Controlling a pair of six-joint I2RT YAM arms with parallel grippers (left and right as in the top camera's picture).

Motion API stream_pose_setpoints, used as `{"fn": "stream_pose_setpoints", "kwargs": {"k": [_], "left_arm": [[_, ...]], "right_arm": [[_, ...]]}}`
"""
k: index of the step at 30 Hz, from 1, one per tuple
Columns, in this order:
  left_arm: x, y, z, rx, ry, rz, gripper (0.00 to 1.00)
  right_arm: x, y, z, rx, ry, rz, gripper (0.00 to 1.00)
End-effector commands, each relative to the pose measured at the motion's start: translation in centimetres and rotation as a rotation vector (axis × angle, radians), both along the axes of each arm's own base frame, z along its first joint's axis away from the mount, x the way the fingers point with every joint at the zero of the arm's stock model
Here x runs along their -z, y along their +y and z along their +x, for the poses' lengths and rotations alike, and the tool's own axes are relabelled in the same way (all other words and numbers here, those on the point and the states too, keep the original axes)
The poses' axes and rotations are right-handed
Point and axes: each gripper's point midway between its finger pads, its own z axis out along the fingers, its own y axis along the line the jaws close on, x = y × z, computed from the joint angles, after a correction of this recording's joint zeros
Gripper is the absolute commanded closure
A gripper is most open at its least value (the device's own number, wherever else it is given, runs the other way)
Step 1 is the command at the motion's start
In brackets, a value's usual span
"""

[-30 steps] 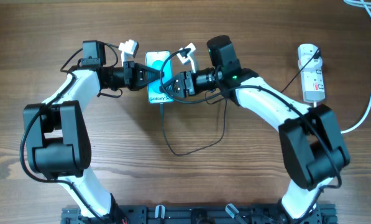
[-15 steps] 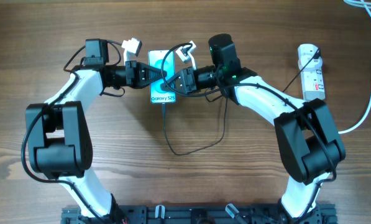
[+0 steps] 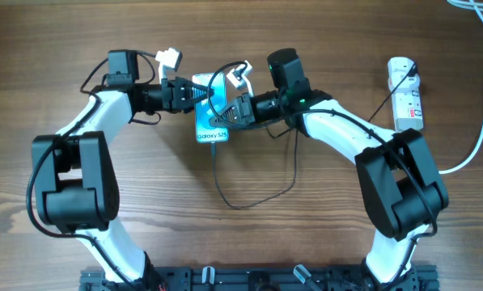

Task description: Plug charger to phone and switch on socket

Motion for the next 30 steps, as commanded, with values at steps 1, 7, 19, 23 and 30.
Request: {"fn": "stream_pose_setpoints", "kwargs": {"k": [1,7,19,23,30], "left_arm": [[0.6,2.4,1.1,-0.092,0.006,0.07,0.16],[2.7,4.1,1.9,-0.174,0.069,0.178,0.0],[2.7,4.1,1.8,-0.172,0.073,0.178,0.0],[2.7,4.1,1.8,-0.172,0.073,0.178,0.0],[2.7,4.1,1.8,-0.172,0.073,0.177,0.0]], "right_arm": [[2.4,-0.6,0.3,0.048,-0.021,-0.114,0.96],[8.4,-3.7,0.5,0.169,0.004,-0.419,0.96],[13.5,-3.2,-1.6,0.237,0.038,-0.502,0.96],[14.6,-2.8,-2.2,0.221,0.041,-0.522,0.95],[14.5,-2.6,-1.8,0.228,0.024,-0.511,0.82]]}}
